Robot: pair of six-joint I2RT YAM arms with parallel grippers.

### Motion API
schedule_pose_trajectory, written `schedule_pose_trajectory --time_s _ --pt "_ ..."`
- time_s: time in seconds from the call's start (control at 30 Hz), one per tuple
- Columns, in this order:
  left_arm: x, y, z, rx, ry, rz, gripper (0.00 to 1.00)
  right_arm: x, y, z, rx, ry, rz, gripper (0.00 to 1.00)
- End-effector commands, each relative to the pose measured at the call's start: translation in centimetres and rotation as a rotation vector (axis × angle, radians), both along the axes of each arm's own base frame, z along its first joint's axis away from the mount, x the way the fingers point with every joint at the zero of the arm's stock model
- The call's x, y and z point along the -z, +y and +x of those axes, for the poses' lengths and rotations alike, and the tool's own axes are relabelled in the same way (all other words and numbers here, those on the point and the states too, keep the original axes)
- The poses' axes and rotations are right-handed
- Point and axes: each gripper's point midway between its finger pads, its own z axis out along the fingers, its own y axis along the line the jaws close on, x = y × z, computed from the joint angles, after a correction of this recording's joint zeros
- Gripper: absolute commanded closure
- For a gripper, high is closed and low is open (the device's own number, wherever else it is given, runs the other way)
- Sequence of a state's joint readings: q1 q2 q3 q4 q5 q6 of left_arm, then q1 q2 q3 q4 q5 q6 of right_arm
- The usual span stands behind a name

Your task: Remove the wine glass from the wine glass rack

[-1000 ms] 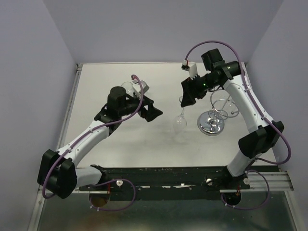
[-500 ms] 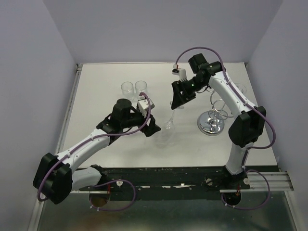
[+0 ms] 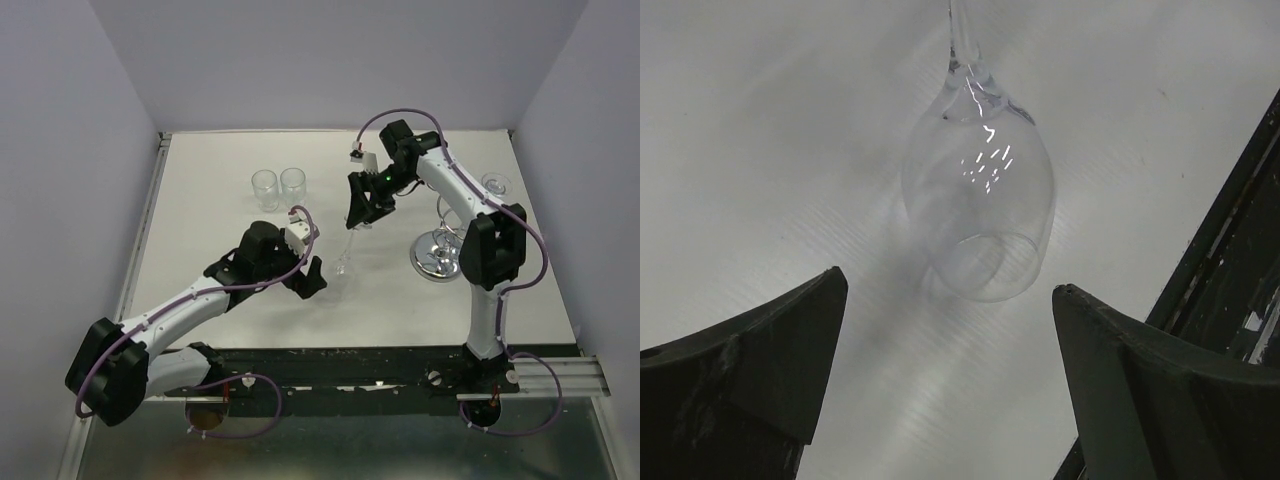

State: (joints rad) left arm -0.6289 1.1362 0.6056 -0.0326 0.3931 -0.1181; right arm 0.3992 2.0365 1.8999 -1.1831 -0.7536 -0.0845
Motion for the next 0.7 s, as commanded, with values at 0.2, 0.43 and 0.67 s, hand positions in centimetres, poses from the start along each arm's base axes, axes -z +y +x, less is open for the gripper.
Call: schedule_pose_trajectory --time_s 0.2,0.43,0.67 --pt "-0.4 0.9 -0.9 0.129 -0.105 0.096 0.01 1.8 1.8 1.7 0.015 0.071 0.041 0.69" --pt "1.7 0.7 -1.3 0.011 0.154 0.119 0.01 3.0 1.7 3.1 0.045 0.076 0.011 0.69" --pt "1.5 -1.9 -2.4 0.068 0.284 0.101 0.01 3.8 0.7 4.3 0.085 0.045 -0.041 0.70"
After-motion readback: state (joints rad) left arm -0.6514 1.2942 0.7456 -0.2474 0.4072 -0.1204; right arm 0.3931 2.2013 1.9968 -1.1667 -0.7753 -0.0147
